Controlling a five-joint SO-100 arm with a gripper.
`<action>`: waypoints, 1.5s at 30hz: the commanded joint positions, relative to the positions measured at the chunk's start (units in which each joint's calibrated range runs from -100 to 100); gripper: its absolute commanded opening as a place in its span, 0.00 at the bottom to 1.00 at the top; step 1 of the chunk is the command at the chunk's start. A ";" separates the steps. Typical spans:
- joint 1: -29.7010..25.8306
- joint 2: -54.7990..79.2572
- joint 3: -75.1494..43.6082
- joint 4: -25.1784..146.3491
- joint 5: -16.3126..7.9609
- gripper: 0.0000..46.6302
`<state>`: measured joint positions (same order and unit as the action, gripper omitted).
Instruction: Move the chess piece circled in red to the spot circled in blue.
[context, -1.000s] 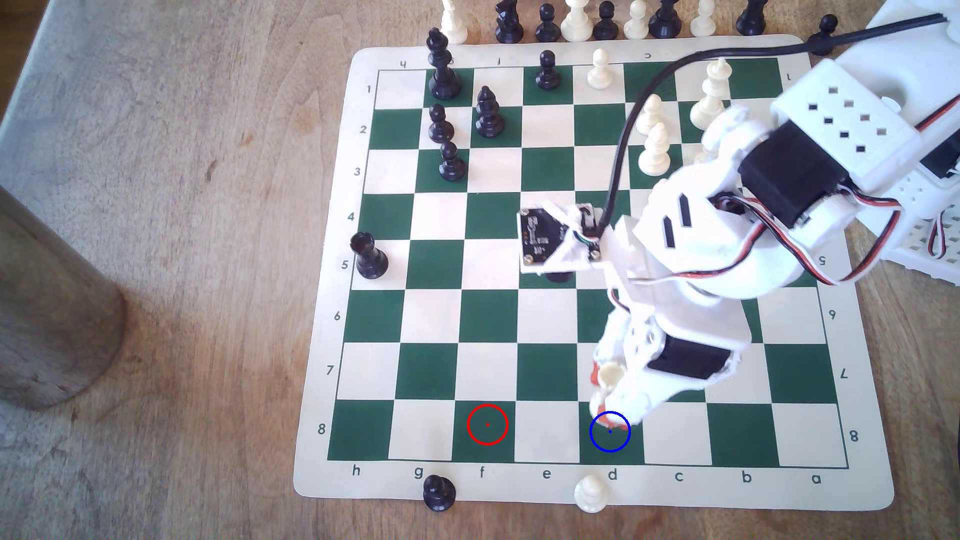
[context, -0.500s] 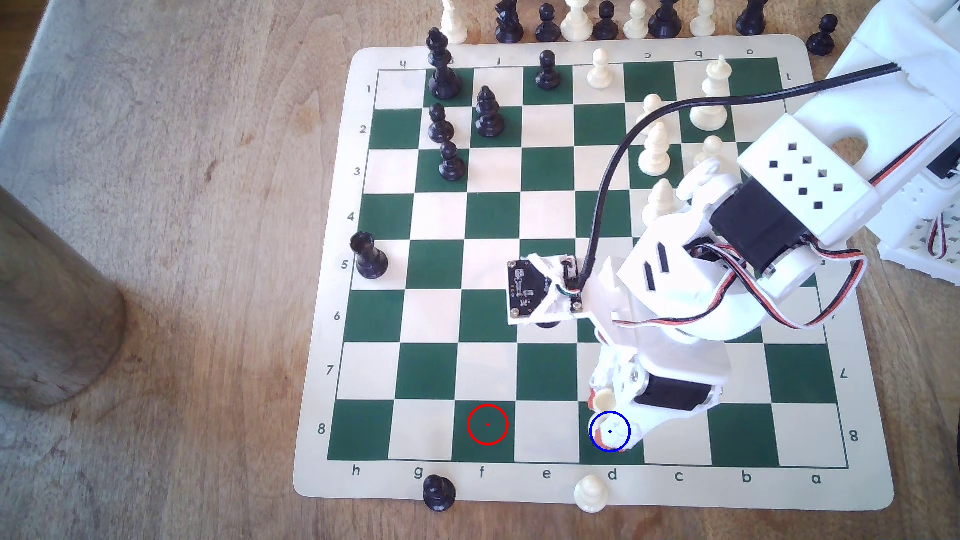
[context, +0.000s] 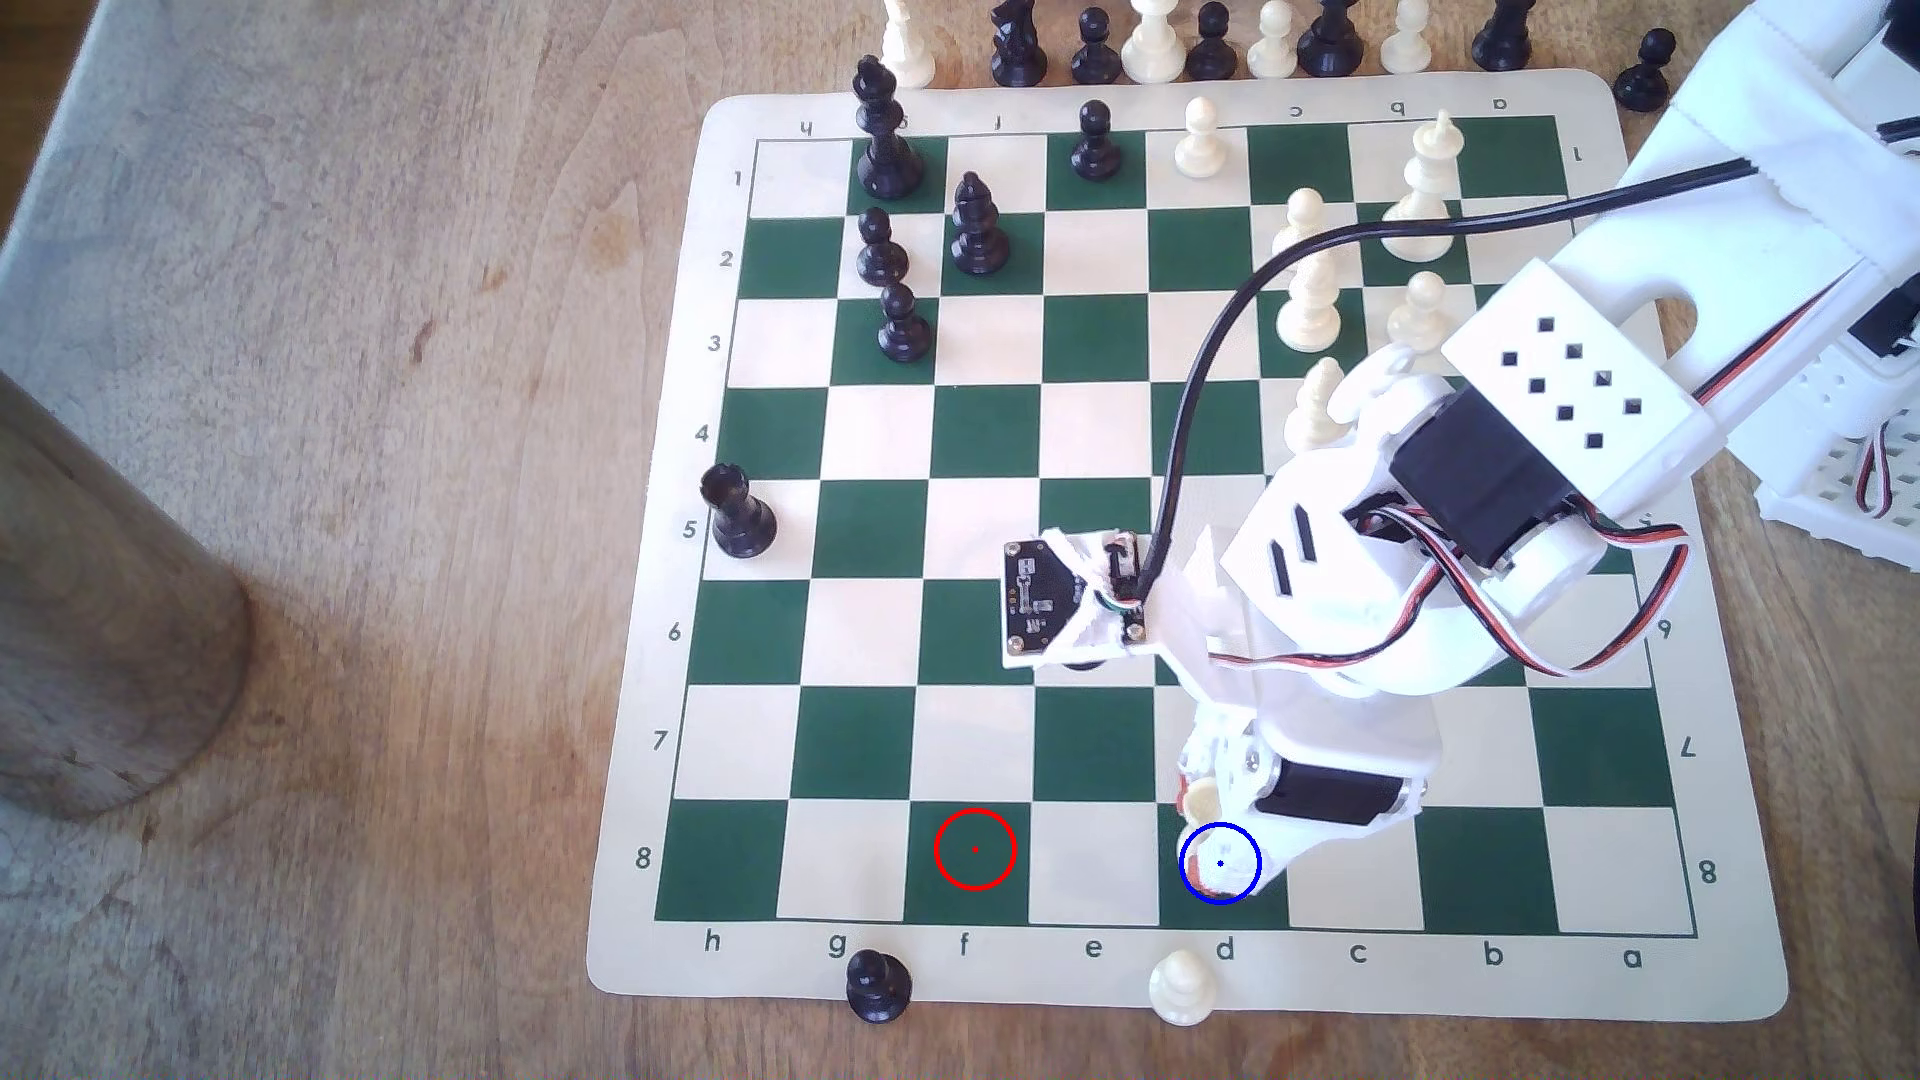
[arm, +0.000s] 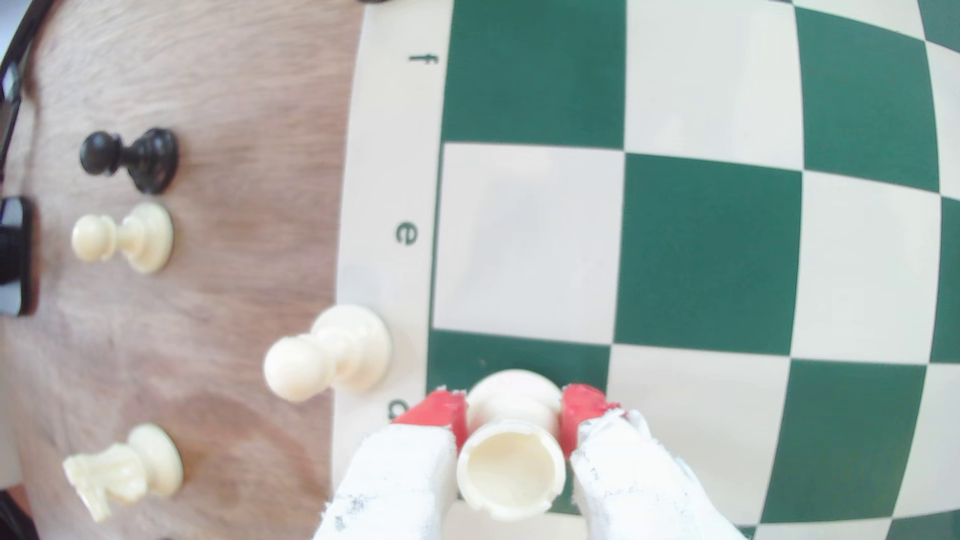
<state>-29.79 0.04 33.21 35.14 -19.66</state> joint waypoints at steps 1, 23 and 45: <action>0.03 -0.98 -2.12 -0.58 0.29 0.06; -0.98 -6.92 -0.03 5.40 0.20 0.62; -0.20 -40.45 21.27 16.95 2.34 0.65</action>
<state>-30.53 -28.36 51.92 49.48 -17.80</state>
